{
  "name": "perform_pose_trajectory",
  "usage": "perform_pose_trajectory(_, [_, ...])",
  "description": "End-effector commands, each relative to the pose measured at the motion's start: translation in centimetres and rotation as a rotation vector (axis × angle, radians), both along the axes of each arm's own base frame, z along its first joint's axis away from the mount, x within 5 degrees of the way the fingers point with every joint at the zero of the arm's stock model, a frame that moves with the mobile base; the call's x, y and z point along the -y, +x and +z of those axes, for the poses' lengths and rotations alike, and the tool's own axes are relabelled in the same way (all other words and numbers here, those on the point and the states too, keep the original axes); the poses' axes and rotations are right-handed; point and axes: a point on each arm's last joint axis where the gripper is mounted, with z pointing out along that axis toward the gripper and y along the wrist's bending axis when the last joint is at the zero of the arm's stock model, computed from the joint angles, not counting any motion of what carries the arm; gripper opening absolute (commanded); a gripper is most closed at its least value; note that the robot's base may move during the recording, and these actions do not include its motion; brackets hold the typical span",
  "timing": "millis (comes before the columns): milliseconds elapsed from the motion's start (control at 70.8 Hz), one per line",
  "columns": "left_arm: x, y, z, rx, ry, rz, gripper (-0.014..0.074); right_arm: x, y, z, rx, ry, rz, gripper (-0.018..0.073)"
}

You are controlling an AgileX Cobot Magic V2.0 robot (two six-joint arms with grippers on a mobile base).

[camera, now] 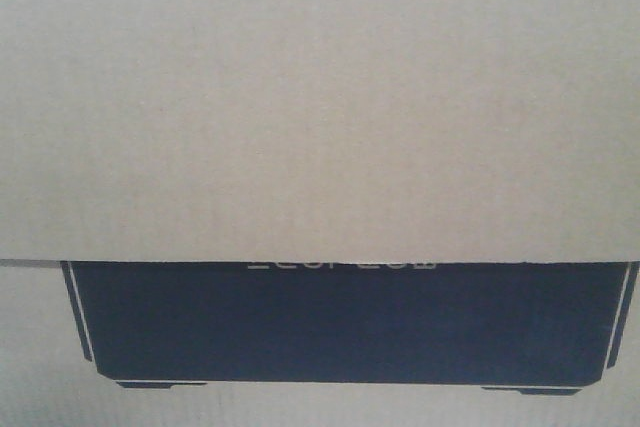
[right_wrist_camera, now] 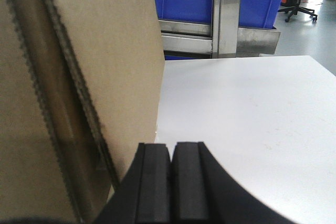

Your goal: Grab box from left shelf to table start

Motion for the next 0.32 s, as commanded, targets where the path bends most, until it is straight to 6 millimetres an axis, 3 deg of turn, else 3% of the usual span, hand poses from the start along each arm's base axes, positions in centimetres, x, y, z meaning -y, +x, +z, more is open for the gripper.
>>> perform_pose_trajectory(0, [-0.06,-0.11,0.9,0.1,-0.019,0.006,-0.0104,0.03,-0.15,1.45,0.115,0.0,-0.005,0.0057])
perform_pose_trajectory(311, [-0.06,-0.11,0.9,0.1,-0.019,0.006,-0.0104,0.03,-0.15,1.45,0.115,0.0,-0.005,0.0057])
